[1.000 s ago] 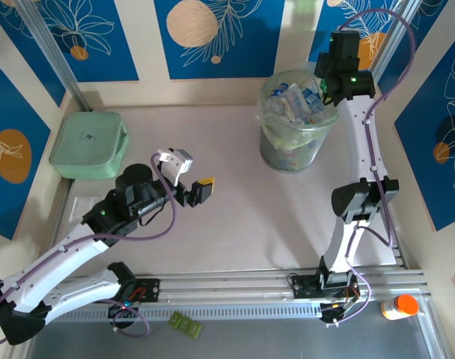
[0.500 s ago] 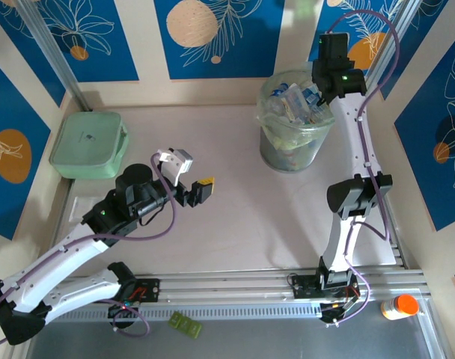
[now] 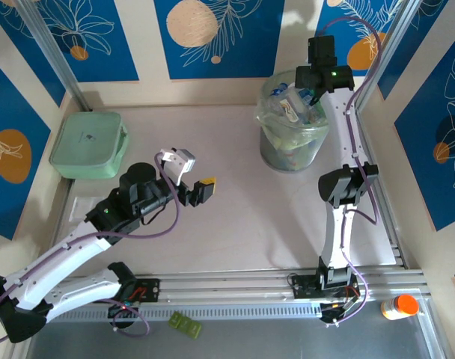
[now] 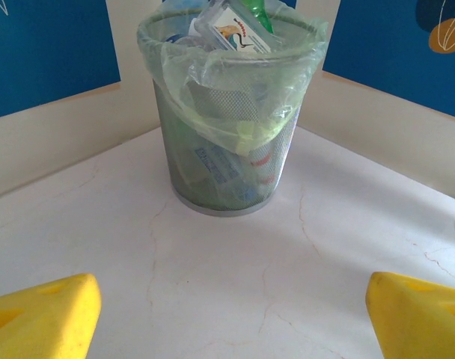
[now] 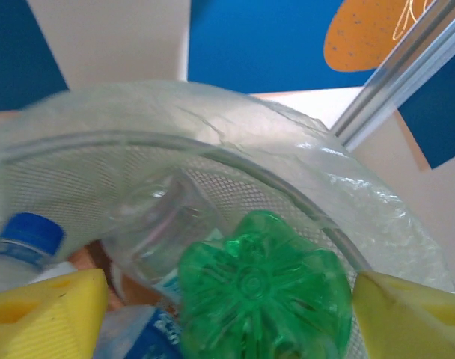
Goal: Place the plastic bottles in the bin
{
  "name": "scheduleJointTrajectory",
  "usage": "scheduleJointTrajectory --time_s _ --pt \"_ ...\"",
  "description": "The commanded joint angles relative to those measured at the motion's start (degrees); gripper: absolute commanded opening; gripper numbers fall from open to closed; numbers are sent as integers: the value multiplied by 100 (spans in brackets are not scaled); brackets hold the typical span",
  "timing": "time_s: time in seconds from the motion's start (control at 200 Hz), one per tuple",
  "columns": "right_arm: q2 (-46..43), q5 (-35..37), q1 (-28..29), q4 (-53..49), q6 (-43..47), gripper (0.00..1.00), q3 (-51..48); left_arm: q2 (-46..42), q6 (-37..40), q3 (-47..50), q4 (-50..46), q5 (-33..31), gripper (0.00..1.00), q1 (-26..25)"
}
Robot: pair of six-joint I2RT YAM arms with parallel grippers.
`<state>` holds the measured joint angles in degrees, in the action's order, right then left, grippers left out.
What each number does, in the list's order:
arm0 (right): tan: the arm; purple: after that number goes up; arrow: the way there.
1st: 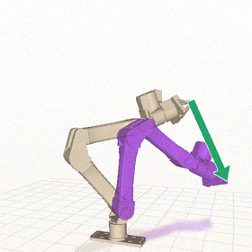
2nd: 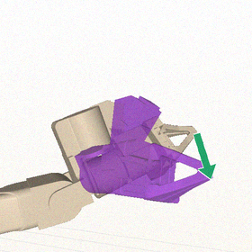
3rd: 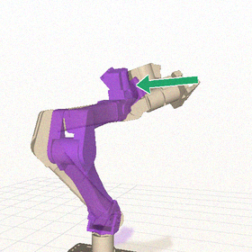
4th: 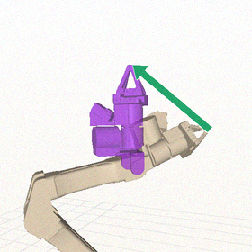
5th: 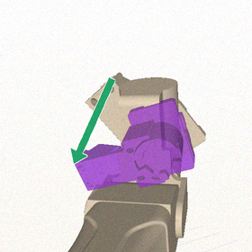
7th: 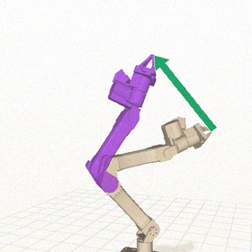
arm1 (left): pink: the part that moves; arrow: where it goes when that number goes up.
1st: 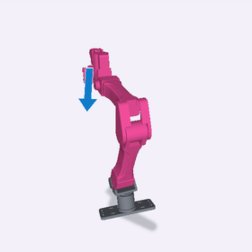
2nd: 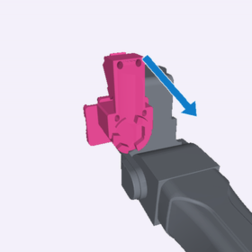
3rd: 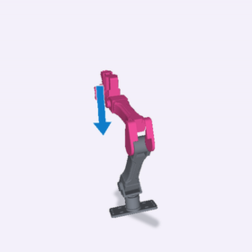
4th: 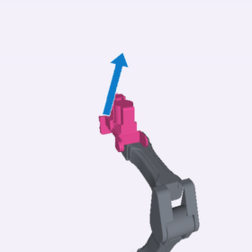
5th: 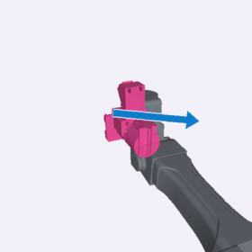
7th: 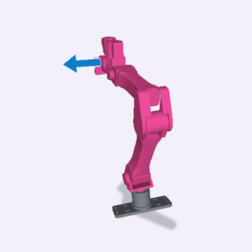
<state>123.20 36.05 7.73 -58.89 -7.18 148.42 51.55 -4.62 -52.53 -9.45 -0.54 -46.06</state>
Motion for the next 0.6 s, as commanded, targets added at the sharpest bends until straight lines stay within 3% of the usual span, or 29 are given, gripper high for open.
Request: scheduleJointTrajectory --time_s 0.0,0.115,0.325,0.595 --pt "-600 -301 14 158 -64 87 266 -62 -74 -55 76 -84 91 -55" --pt "-744 -536 -184 168 -327 79 134 -113 -52 -31 93 -164 91 -55" --pt "-381 -947 -539 -196 -701 35 75 -83 -47 -38 97 -210 91 -56" --pt "-187 -1337 -632 -274 -926 26 -597 -88 -17 -20 107 -289 91 -55"
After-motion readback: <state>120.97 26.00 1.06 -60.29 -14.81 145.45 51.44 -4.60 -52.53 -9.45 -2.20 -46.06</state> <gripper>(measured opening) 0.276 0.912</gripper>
